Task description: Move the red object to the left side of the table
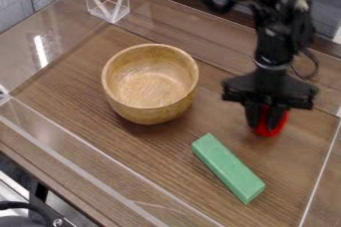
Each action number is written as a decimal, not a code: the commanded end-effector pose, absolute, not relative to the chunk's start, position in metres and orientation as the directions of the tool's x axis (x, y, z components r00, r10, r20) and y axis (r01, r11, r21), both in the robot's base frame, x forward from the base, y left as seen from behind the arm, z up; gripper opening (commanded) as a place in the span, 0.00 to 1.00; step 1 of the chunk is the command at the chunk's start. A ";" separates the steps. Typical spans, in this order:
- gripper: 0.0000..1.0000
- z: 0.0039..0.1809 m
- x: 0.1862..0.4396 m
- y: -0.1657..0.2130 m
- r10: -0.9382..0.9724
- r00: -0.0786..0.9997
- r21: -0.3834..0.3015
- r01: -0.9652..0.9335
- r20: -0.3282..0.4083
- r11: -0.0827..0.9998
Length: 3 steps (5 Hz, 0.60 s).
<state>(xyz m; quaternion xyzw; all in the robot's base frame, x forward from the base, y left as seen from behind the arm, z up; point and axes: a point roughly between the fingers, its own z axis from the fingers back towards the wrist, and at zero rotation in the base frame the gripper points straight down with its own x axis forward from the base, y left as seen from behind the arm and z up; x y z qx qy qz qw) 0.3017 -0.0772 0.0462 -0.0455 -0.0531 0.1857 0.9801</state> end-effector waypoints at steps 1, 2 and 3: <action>0.00 0.104 0.305 -0.054 0.376 0.905 -0.175 -0.345 0.197 0.922; 0.00 0.134 0.298 -0.024 0.397 0.888 -0.199 -0.356 0.232 0.913; 0.00 0.147 0.282 0.009 0.420 0.872 -0.186 -0.382 0.250 0.905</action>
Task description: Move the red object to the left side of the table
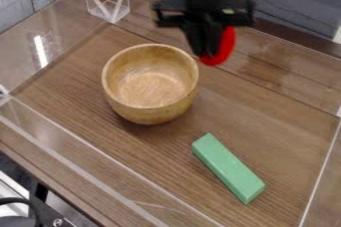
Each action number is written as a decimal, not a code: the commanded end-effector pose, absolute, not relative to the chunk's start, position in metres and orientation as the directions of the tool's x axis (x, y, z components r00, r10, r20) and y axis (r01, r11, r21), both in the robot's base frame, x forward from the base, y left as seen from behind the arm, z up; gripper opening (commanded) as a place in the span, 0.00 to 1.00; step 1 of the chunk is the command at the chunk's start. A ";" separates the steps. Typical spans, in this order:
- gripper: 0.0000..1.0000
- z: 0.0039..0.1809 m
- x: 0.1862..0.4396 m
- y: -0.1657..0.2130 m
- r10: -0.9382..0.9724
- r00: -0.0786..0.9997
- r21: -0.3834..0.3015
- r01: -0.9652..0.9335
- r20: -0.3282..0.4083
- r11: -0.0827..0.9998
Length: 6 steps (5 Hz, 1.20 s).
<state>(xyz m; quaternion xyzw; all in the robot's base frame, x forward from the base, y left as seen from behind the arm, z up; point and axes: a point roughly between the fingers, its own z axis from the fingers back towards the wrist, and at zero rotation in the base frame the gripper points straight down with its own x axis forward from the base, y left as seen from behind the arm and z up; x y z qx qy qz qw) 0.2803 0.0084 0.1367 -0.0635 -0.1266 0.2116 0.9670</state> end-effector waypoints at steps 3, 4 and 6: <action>0.00 0.154 0.250 0.096 0.436 0.853 -0.099 -0.426 0.288 0.899; 0.00 0.142 0.249 0.132 0.460 0.836 -0.062 -0.464 0.297 0.884; 0.00 0.113 0.250 0.173 0.461 0.827 -0.014 -0.483 0.320 0.876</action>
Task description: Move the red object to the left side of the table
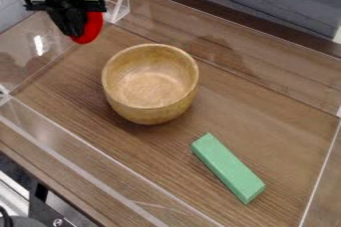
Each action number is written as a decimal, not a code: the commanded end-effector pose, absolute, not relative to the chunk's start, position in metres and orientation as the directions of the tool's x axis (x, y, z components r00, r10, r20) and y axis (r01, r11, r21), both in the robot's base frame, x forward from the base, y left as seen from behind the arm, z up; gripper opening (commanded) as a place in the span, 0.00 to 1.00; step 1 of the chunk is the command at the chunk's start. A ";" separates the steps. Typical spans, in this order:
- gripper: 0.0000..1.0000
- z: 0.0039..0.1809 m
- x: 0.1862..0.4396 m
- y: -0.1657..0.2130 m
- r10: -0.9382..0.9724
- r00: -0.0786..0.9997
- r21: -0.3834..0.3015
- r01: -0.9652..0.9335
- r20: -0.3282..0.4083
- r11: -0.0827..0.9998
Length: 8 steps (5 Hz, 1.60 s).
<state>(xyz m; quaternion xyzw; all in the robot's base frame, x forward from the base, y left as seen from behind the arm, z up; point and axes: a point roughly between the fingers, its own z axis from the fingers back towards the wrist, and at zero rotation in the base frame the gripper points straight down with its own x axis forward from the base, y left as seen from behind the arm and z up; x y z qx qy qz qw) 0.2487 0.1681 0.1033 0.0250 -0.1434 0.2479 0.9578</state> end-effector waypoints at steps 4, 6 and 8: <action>0.00 0.069 0.280 0.217 0.437 0.843 0.018 -0.466 0.313 0.885; 1.00 0.057 0.284 0.216 0.377 0.877 0.018 -0.400 0.298 0.916; 1.00 0.070 0.295 0.214 0.285 0.908 0.017 -0.305 0.307 0.952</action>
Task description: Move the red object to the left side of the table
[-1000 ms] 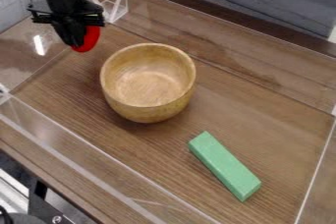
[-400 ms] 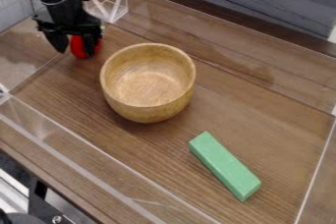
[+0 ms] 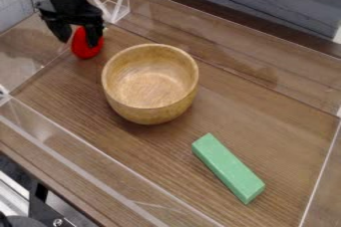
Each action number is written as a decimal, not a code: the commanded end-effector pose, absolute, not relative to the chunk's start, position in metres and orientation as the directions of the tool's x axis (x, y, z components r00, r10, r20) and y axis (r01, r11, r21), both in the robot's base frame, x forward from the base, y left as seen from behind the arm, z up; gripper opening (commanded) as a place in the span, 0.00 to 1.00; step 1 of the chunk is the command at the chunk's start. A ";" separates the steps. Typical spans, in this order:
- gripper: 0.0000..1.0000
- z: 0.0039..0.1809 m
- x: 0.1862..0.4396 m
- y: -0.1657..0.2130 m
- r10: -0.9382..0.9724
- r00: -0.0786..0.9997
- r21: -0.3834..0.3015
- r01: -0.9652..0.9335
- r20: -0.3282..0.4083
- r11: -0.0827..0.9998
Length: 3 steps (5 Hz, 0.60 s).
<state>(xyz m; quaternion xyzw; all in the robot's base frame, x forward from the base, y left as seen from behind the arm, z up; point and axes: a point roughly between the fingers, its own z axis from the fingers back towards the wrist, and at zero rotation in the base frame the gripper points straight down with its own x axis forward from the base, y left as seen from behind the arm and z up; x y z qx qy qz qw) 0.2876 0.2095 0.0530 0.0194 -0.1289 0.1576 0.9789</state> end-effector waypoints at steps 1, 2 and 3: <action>1.00 0.075 0.302 0.213 0.231 0.925 0.013 -0.247 0.301 0.969; 1.00 0.071 0.300 0.213 0.256 0.923 0.004 -0.268 0.288 0.963; 1.00 0.066 0.298 0.214 0.281 0.920 -0.005 -0.291 0.274 0.957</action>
